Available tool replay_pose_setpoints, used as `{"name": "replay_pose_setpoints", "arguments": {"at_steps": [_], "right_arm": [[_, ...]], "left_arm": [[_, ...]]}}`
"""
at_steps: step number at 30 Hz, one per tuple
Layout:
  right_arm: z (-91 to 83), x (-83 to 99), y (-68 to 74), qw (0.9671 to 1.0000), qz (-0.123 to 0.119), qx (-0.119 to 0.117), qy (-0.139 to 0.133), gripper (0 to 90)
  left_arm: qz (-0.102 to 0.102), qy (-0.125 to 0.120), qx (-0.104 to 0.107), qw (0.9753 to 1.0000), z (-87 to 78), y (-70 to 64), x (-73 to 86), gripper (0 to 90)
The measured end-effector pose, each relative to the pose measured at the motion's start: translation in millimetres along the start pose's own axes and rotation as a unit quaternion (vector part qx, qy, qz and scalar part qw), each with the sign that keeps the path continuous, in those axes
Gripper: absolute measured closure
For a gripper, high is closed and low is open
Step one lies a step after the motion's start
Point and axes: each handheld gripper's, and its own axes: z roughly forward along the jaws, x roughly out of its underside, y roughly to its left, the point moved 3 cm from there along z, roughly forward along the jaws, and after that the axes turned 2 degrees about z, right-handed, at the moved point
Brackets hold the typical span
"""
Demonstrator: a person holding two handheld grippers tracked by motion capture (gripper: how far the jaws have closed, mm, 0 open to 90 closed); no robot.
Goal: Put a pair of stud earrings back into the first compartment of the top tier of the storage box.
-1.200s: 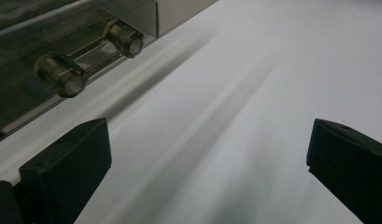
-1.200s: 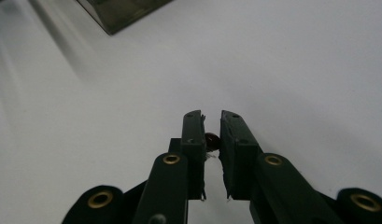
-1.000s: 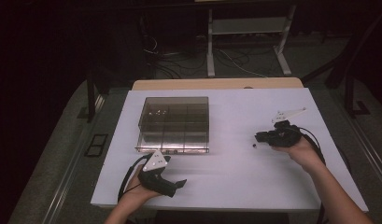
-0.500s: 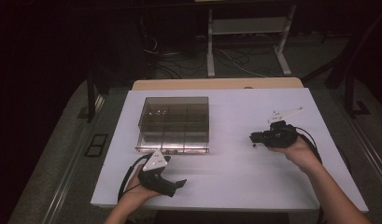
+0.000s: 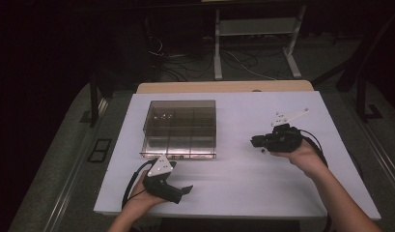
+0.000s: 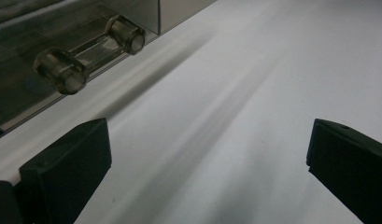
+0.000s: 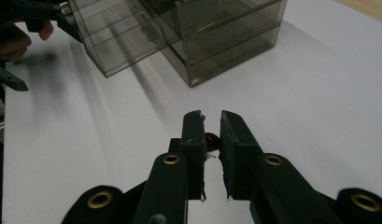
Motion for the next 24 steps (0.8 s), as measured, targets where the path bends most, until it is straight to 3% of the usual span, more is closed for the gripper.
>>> {"name": "replay_pose_setpoints", "arguments": {"at_steps": [24], "right_arm": [[24.1, -43.5, 36.7, 0.9972, -0.047, -0.058, -0.006, 79.0]], "left_arm": [[0.0, -0.004, -0.001, 1.0, -1.8, 0.8, 0.5, 0.0]]}}
